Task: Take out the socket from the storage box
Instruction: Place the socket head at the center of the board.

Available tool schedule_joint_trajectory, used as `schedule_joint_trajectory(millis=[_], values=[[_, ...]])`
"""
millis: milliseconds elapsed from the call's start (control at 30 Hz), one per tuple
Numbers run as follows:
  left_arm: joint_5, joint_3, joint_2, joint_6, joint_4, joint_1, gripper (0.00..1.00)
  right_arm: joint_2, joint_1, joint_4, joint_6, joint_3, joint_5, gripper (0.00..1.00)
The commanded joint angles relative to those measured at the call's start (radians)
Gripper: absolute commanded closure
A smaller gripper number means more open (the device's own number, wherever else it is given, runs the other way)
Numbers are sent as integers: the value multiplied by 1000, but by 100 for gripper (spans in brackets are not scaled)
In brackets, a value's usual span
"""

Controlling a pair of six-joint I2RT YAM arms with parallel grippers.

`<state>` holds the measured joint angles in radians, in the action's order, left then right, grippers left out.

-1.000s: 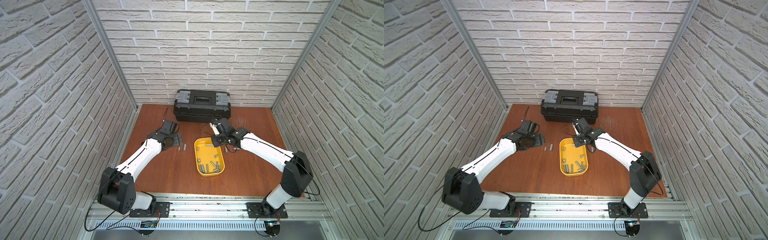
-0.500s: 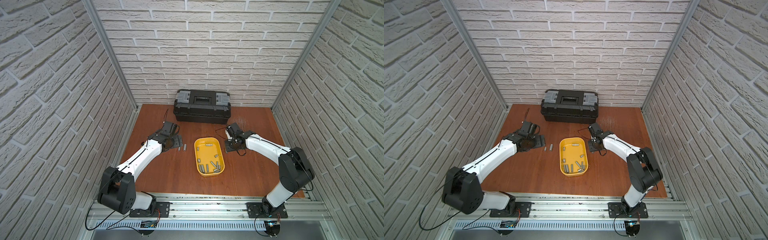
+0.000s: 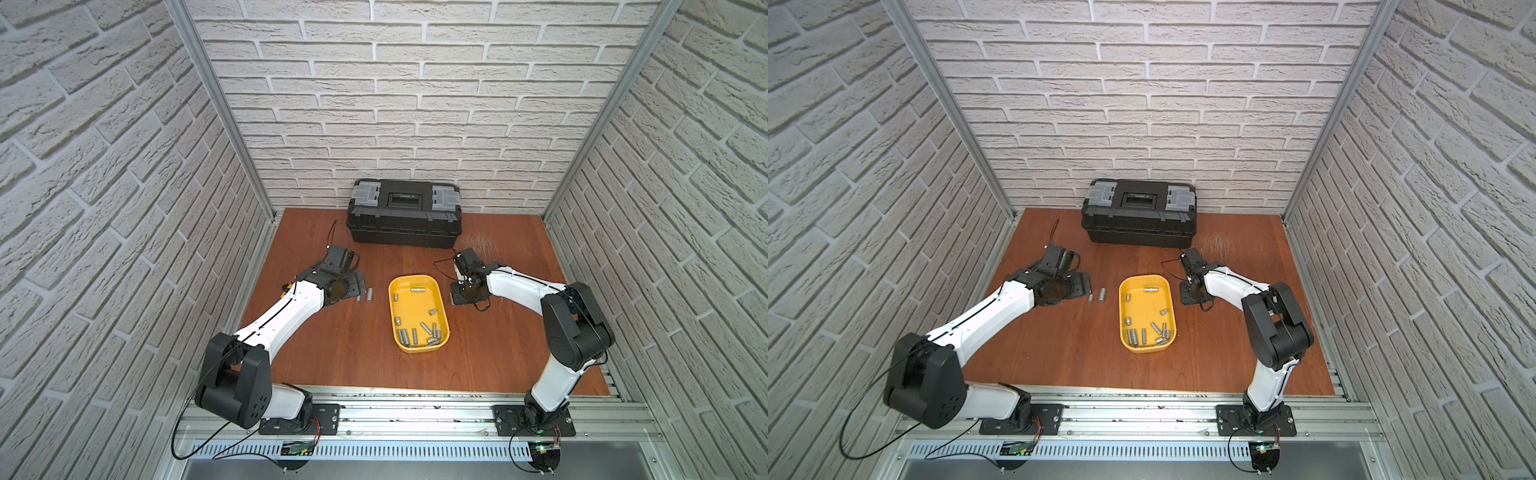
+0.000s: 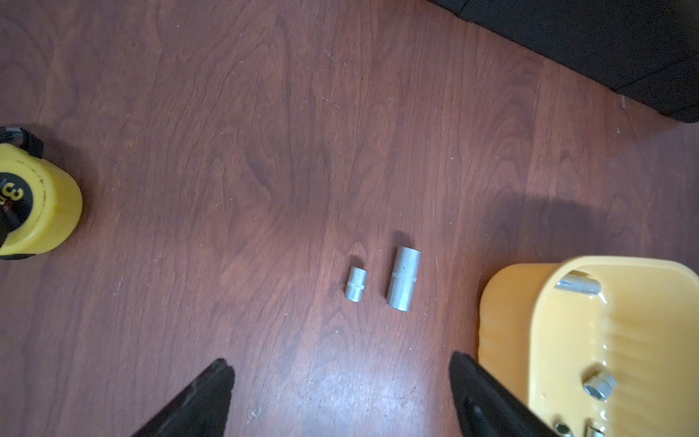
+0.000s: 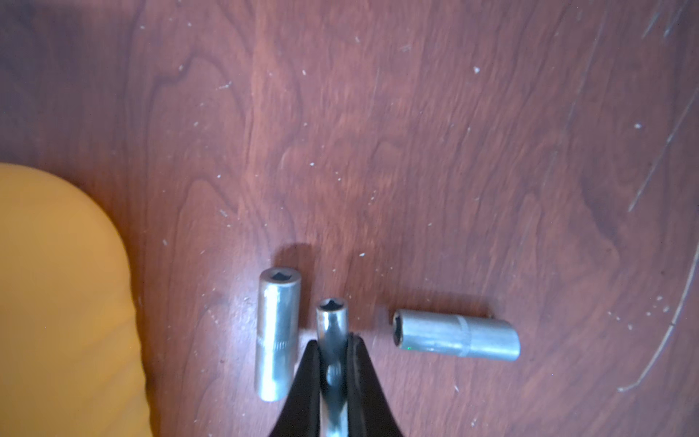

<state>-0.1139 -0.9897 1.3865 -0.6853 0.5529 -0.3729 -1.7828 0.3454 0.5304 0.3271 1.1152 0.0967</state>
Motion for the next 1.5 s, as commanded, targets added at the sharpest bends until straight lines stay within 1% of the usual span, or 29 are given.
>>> schedule_joint_trajectory(millis=[0, 267, 433, 767, 1000, 1200, 1300, 1400, 1467], values=[[5, 12, -18, -11, -21, 8, 7, -20, -8, -35, 13, -13, 2, 93], [3, 11, -20, -14, -16, 8, 7, -40, -14, -45, 13, -18, -11, 92], [4, 11, -21, -15, -14, 8, 7, -32, -13, -40, 8, -22, -8, 86], [3, 10, -23, -16, -13, 8, 7, 36, -15, -7, -5, -6, -2, 79], [-3, 4, -17, -1, -4, 3, 6, 85, -14, 21, -14, 7, -3, 76], [-44, -45, -31, 71, 29, -41, 6, 171, -13, 54, -30, 30, -40, 73], [-62, -62, -43, 86, 43, -53, 6, 226, -4, 63, -47, 45, -83, 71], [-69, -63, -54, 80, 40, -54, 6, 259, 23, 80, -64, 71, -133, 67], [-75, -60, -59, 75, 35, -54, 6, 265, 63, 91, -69, 88, -146, 64]])
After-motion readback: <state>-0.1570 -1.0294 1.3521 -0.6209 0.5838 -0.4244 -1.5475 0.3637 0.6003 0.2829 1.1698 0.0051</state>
